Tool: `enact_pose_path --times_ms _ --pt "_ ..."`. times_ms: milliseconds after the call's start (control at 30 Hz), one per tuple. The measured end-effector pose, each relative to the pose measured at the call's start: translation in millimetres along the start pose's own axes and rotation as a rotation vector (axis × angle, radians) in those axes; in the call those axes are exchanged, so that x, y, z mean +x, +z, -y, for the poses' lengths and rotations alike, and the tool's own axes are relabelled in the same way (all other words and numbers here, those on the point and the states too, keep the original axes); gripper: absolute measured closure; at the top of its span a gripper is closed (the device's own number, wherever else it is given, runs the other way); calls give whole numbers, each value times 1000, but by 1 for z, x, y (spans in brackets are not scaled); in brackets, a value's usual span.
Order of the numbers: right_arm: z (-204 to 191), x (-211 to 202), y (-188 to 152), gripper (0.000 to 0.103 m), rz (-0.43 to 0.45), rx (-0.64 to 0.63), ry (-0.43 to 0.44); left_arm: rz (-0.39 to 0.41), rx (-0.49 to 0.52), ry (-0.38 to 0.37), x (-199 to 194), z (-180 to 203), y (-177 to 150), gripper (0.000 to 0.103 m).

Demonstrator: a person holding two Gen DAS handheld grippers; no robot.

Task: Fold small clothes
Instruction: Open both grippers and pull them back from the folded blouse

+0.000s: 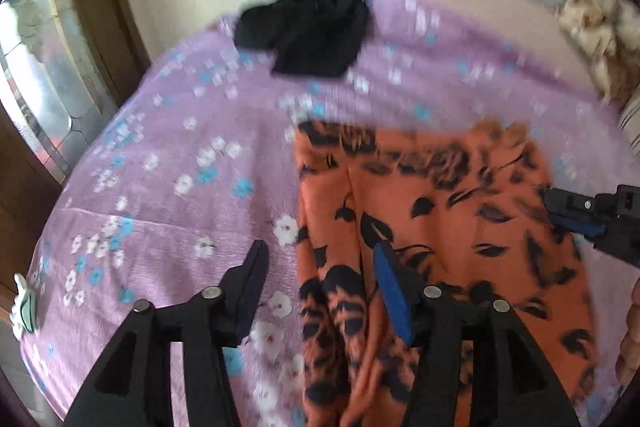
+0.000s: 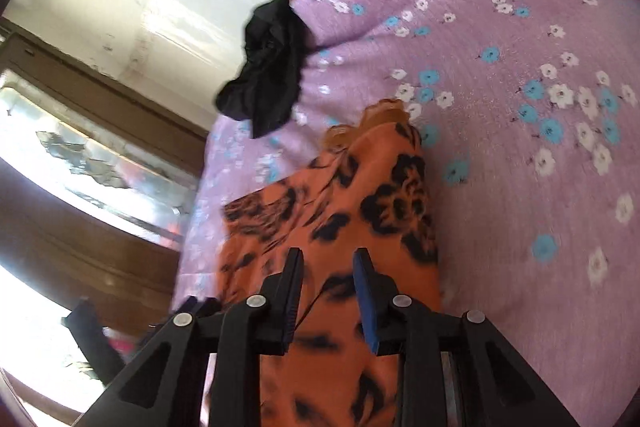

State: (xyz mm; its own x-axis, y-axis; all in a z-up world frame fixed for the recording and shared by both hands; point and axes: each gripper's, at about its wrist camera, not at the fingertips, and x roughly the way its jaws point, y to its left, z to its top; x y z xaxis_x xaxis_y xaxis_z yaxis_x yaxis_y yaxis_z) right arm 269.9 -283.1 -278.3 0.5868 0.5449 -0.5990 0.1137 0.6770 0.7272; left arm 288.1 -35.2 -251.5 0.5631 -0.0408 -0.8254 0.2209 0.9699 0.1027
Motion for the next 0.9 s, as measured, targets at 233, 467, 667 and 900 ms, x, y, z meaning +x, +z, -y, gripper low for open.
enact_pose_path --times_ms 233,467,667,900 --pt "18 38 16 78 -58 40 -10 -67 -49 20 26 -11 10 20" --pt "-1 -17 6 74 10 17 44 38 -67 3 -25 -18 -7 20" --pt "-30 -55 -31 74 -17 -78 -36 67 -49 -54 -68 -17 -39 20" --pt "-21 -32 -89 74 -100 -134 -206 -68 31 10 -22 -2 -70 7"
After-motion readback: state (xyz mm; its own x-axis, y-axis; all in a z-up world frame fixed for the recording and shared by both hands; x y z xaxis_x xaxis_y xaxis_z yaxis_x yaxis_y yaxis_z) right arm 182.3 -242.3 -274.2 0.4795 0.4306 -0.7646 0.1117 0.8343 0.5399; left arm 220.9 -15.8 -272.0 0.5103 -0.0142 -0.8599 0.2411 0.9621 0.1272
